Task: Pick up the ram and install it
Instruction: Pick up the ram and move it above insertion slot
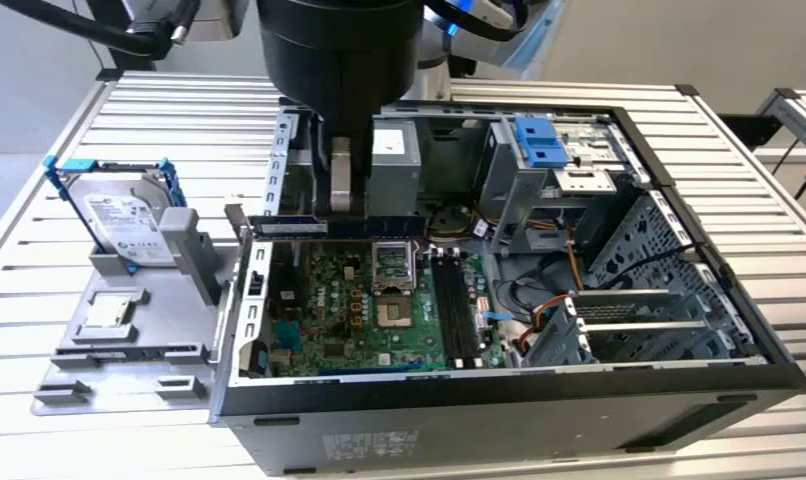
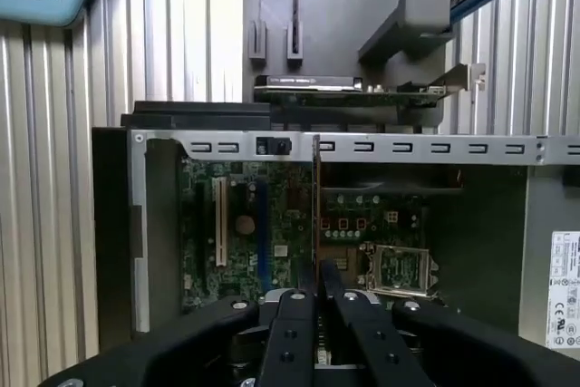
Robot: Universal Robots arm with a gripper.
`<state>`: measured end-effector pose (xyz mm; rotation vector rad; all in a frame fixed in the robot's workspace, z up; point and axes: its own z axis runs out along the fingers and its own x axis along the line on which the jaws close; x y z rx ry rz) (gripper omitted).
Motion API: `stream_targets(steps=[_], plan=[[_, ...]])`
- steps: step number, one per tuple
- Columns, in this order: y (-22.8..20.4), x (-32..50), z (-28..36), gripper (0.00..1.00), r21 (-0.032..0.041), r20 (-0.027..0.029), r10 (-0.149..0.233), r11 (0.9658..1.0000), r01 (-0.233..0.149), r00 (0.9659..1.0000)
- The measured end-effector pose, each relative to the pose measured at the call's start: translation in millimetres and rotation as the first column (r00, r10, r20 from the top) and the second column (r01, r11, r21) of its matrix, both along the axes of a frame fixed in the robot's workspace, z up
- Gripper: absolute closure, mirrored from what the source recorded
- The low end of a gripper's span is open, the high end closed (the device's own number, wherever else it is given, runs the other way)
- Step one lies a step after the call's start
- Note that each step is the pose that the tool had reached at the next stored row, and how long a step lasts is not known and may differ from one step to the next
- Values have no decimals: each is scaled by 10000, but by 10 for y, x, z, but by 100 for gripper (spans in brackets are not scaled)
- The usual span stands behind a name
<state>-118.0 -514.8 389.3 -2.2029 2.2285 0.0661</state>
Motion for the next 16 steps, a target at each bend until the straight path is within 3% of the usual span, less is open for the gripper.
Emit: stream_targets(steps=[11, 16], plan=[[95, 440, -33, 100, 0, 2, 1, 10000, -1, 10000], [103, 494, -36, 100, 0, 7, 2, 10000, -2, 10000]])
